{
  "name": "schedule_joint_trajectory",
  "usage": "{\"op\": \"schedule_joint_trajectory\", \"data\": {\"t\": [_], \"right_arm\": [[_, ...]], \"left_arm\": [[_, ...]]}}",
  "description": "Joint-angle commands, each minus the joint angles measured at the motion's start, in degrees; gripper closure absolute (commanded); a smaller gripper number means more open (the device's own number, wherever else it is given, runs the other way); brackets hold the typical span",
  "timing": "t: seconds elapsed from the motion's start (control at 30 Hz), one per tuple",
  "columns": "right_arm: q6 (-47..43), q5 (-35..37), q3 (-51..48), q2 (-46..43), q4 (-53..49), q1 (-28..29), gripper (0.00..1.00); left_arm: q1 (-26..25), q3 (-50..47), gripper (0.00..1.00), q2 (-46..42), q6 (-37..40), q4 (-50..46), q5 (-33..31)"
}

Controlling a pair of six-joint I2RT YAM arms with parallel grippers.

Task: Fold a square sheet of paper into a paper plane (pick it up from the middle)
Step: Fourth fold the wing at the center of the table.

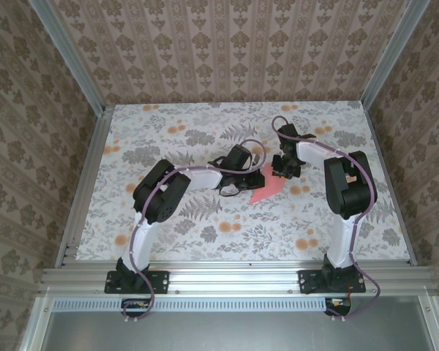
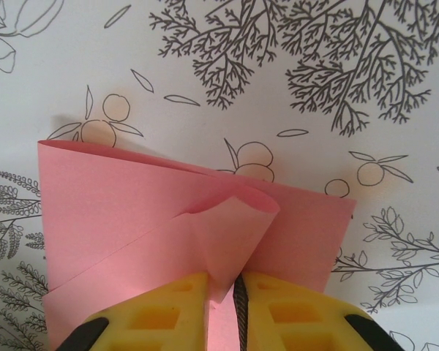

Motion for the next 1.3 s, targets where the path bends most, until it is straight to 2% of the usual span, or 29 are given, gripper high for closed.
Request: {"op": "schedule_joint_trajectory", "data": {"t": [0.0, 0.3, 0.5, 0.7, 0.83, 0.97, 1.27], "right_arm": [[-0.3, 1.6, 0.5, 1.7, -1.8, -0.4, 0.83], [0.2, -1.5, -0.9, -1.8, 1.5, -0.7, 0.81], [2.3, -5.3, -5.3, -9.1, 7.4, -2.2, 0.77], [5.6, -13.9, -12.0, -15.9, 13.7, -3.0, 0.79], [9.3, -20.7, -16.4, -14.8, 18.8, -2.9, 0.89], [10.7, -23.3, -18.0, -12.0, 20.9, -2.7, 0.97], [11.2, -25.2, -18.2, -6.9, 20.5, -2.4, 1.00]], "left_arm": [[-0.8, 1.7, 0.90, 2.0, 2.8, -4.5, 0.2], [-1.9, 3.7, 0.94, 4.0, 8.9, -16.8, -2.4], [-2.5, 4.0, 0.95, 6.1, 10.7, -21.5, -4.0], [-3.0, 4.6, 0.97, 7.5, 11.2, -23.0, -4.2], [-3.0, 5.3, 0.99, 8.1, 11.4, -23.7, -4.3], [-3.0, 5.5, 1.00, 8.2, 11.4, -24.0, -4.3], [-3.0, 5.7, 1.00, 8.5, 11.4, -24.3, -4.1]]}}
